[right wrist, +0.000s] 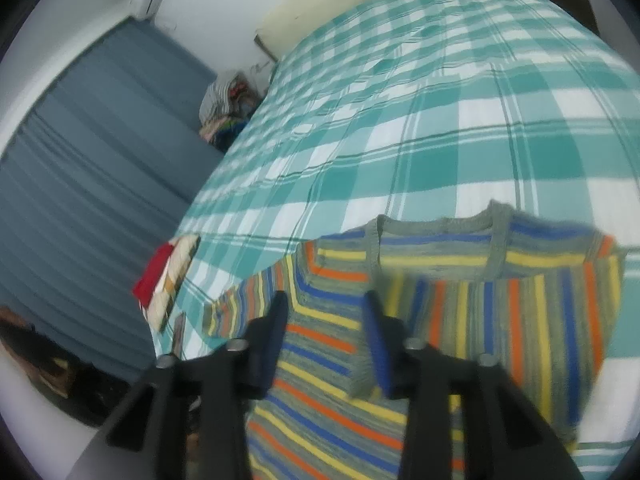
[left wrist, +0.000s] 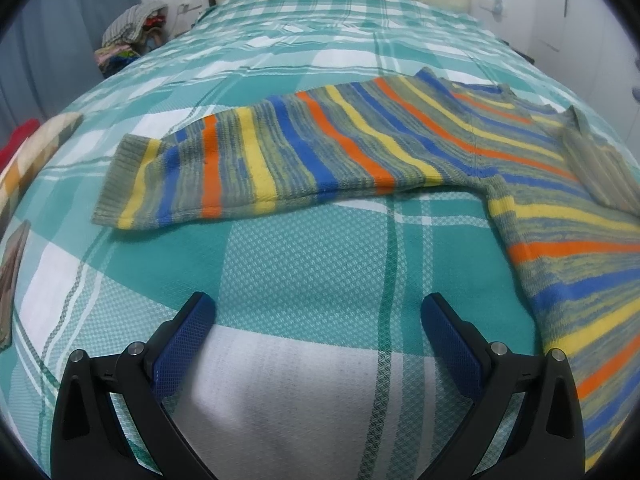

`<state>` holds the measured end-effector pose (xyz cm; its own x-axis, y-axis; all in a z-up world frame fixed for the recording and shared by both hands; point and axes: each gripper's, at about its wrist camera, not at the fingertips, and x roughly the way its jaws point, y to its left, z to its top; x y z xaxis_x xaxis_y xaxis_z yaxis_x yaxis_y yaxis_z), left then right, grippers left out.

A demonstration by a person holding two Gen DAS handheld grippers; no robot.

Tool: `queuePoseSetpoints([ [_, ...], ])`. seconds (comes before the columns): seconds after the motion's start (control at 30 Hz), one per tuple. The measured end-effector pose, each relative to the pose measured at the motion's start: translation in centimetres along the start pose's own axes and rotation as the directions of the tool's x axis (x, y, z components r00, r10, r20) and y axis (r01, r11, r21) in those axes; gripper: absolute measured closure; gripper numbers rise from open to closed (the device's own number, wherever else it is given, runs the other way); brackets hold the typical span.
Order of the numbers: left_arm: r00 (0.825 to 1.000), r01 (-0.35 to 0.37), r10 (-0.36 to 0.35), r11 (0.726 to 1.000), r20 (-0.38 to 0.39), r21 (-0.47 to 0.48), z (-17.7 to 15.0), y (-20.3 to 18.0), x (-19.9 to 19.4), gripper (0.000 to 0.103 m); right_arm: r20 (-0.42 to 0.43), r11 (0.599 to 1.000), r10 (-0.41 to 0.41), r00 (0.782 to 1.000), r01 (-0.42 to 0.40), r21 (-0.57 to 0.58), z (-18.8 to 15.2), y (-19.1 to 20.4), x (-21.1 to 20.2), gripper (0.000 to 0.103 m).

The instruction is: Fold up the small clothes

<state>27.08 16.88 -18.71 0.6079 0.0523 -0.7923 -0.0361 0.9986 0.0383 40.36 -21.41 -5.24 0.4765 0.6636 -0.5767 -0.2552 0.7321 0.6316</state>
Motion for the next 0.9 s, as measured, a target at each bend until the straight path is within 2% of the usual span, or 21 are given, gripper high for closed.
queuePoseSetpoints([
  [0.07, 1.0, -0.001, 0.001, 1.0, 0.001, 0.0, 0.0, 0.0, 0.0, 0.0, -0.013, 1.0, 0.0, 1.0, 0.001, 0.031, -0.8, -1.2, -0.2, 0.062],
  [0.13, 1.0, -0.001, 0.001, 1.0, 0.001, 0.0, 0.0, 0.0, 0.0, 0.0, -0.023, 0.999, -0.035, 0.999, 0.036, 0.041, -1.7, -2.7, -1.4, 0.062],
  [0.2, 1.0, -0.002, 0.002, 1.0, 0.0, 0.002, 0.0, 0.0, 0.0, 0.0, -0.018, 0.994, -0.108, 0.994, 0.108, 0.024, -3.2, -4.2, -2.9, 0.056],
  [0.27, 1.0, -0.005, 0.005, 1.0, 0.0, 0.003, 0.0, 0.0, 0.0, 0.0, 0.02, 0.966, -0.258, 0.966, 0.259, -0.021, -5.2, -5.9, -4.6, 0.053],
  [0.33, 1.0, -0.005, 0.005, 1.0, -0.004, 0.002, 0.1, 0.0, -0.1, 0.0, 0.067, 0.913, -0.398, 0.915, 0.402, -0.067, -7.7, -7.4, -6.5, 0.052],
  [0.4, 1.0, 0.006, -0.006, 1.0, -0.013, -0.008, 0.2, 0.3, -0.4, 0.0, 0.123, 0.828, -0.538, 0.834, 0.55, -0.106, -11.2, -9.2, -8.3, 0.05],
  [0.47, 0.999, 0.018, -0.019, 1.0, -0.032, -0.021, 0.2, 0.6, -1.0, 0.0, 0.157, 0.765, -0.616, 0.772, 0.633, -0.116, -14.1, -10.7, -9.8, 0.046],
  [0.57, 0.996, 0.078, -0.08, 0.996, -0.031, -0.05, 0.3, 2.3, -3.2, 0.001, 0.184, 0.711, -0.678, 0.711, 0.699, -0.082, -17.8, -13.1, -11.7, 0.035],
  [0.6, 0.995, 0.102, -0.102, 0.992, -0.003, -0.081, 0.6, 3.6, -4.2, 0.001, 0.181, 0.702, -0.69, 0.701, 0.709, -0.071, -18.8, -13.9, -12.0, 0.032],
  [0.63, 0.993, 0.119, -0.116, 0.984, 0.03, -0.129, 1.3, 5.5, -5.1, 0.001, 0.182, 0.702, -0.691, 0.7, 0.709, -0.061, -19.3, -14.6, -12.3, 0.031],
  [0.7, 0.99, 0.136, -0.124, 0.964, 0.065, -0.23, 3.0, 9.4, -5.9, 0.001, 0.22, 0.728, -0.662, 0.716, 0.684, -0.037, -20.2, -15.4, -13.1, 0.028],
  [0.73, 0.99, 0.14, -0.124, 0.944, 0.072, -0.3, 4.1, 12.0, -5.8, 0.001, 0.228, 0.729, -0.66, 0.716, 0.683, -0.038, -20.2, -15.4, -13.1, 0.026],
  [0.77, 0.99, 0.142, -0.123, 0.924, 0.074, -0.356, 4.9, 14.0, -5.6, 0.001, 0.226, 0.723, -0.663, 0.714, 0.689, -0.053, -20.1, -15.4, -12.6, 0.021],
  [0.8, 0.987, 0.162, -0.145, 0.891, 0.072, -0.423, 6.0, 16.4, -4.8, 0.002, 0.223, 0.714, -0.669, 0.709, 0.696, -0.071, -19.9, -15.4, -12.2, 0.018],
  [0.83, 0.984, 0.176, -0.169, 0.868, 0.058, -0.464, 6.8, 17.8, -3.8, 0.004, 0.224, 0.705, -0.676, 0.703, 0.704, -0.083, -19.9, -15.4, -11.8, 0.017],
  [0.87, 0.982, 0.18, -0.183, 0.856, 0.04, -0.485, 7.4, 18.6, -3.0, 0.005, 0.225, 0.693, -0.684, 0.693, 0.715, -0.093, -19.9, -15.4, -11.4, 0.016],
  [0.9, 0.979, 0.186, -0.2, 0.852, 0.024, -0.489, 7.9, 18.8, -2.1, 0.011, 0.226, 0.688, -0.688, 0.69, 0.719, -0.097, -20.1, -15.2, -11.2, 0.015],
])
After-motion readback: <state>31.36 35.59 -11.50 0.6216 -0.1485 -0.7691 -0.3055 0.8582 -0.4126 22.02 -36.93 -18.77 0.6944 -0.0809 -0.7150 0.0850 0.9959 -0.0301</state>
